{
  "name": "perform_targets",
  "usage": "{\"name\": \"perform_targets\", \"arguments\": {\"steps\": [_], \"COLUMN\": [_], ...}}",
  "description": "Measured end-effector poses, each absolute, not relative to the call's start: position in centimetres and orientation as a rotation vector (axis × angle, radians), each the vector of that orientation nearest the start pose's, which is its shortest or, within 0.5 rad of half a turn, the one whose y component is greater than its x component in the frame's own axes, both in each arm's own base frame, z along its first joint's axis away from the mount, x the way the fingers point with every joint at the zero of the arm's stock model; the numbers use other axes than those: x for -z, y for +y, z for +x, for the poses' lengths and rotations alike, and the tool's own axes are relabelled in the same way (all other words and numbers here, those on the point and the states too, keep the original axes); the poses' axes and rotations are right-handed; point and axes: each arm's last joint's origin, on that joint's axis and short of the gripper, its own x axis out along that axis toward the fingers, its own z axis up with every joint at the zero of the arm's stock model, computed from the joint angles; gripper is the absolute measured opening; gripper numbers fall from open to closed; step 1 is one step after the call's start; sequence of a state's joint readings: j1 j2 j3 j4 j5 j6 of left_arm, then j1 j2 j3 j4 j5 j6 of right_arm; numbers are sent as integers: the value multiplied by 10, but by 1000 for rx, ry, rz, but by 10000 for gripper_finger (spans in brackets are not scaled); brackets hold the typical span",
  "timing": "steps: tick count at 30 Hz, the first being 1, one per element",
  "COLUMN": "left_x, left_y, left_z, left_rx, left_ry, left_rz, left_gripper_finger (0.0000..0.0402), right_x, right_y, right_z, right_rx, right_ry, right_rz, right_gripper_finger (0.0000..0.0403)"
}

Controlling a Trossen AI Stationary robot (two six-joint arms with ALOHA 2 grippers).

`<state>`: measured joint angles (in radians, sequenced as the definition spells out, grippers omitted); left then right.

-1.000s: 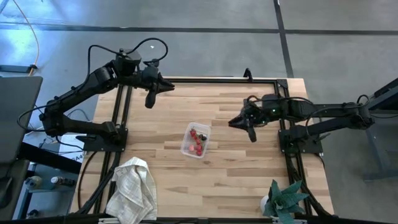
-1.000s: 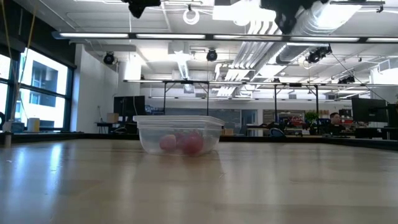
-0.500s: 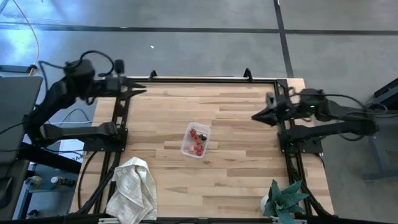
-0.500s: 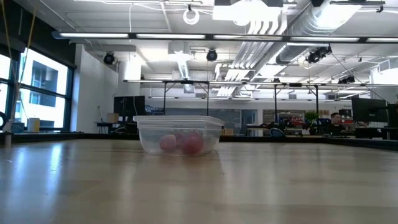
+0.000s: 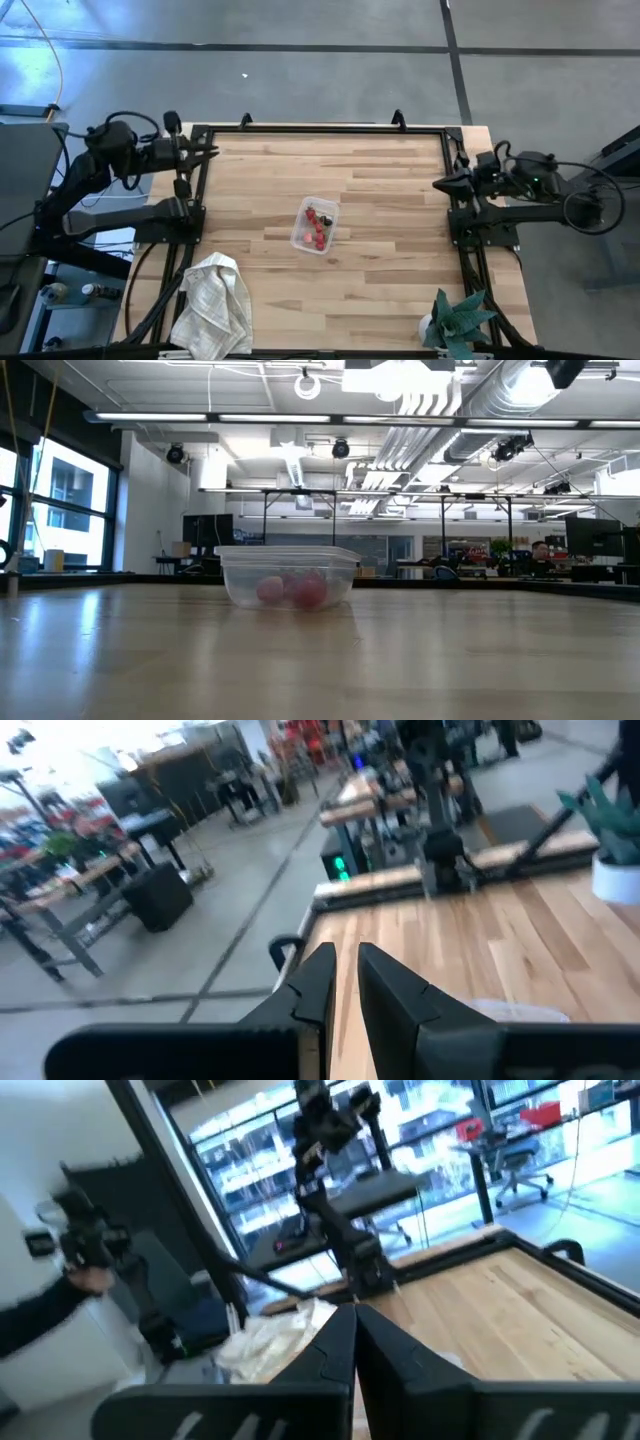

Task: Pick and placing Produce into tupperware
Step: Return to Home Position

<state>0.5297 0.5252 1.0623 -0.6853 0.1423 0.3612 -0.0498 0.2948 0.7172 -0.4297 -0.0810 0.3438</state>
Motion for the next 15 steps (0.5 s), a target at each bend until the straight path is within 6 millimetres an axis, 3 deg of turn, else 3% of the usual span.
{"name": "perform_targets", "arguments": {"steps": [12, 15], "left_x": [-377, -371], "left_y": [6, 0], "left_z": [15, 3], "left_rx": [-448, -474], "left_ry": [37, -3], "left_rz": [304, 298], "left_gripper_finger": [37, 37], "right_x": [-321, -319], "right_y": [0, 0], "right_z": [9, 6], "right_rx": [-17, 19], "right_ry": [-218, -164], "right_rz": [379, 379], "right_gripper_finger": [0, 0]}}
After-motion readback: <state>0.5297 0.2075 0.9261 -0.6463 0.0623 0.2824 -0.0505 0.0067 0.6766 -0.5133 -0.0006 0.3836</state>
